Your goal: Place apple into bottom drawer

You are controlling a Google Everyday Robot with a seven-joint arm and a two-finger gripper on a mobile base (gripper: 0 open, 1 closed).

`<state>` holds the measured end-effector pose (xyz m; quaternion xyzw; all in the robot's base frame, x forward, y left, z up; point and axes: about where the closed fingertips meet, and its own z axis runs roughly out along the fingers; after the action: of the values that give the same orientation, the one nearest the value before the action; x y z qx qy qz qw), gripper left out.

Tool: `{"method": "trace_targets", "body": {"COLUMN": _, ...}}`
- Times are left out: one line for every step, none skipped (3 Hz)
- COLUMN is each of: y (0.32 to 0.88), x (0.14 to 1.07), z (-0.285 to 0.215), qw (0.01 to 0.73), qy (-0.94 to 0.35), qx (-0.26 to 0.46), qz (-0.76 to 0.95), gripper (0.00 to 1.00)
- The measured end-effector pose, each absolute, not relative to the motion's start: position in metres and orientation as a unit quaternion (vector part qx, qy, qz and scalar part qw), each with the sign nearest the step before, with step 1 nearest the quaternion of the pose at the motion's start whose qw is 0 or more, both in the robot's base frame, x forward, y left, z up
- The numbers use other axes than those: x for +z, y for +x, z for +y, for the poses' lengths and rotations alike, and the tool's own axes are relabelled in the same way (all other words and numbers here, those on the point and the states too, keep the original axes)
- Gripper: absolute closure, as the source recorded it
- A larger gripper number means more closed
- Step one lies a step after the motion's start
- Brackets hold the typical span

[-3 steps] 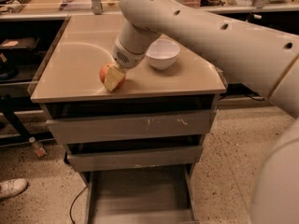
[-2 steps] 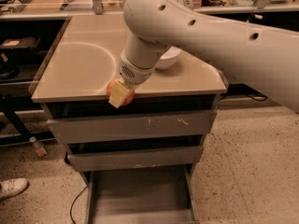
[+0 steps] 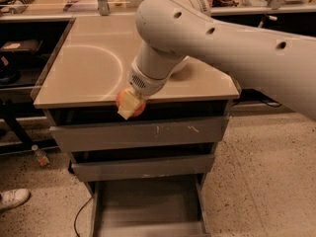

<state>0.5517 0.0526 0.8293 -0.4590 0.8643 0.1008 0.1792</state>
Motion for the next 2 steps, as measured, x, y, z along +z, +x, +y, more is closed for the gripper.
{"method": "trace_targets", "body": {"y": 0.499, "x": 0.809, "z": 0.04, "qw": 0.15, "qy": -0.404, "qx": 0.122, "qz": 0.894, "gripper": 1.0}}
{"method": "trace_targets", "body": {"y": 0.438, "x": 0.757, "z": 0.022, "qw": 0.089, "qy": -0.343, "qx": 0.156, "qz": 0.922, "gripper": 1.0}}
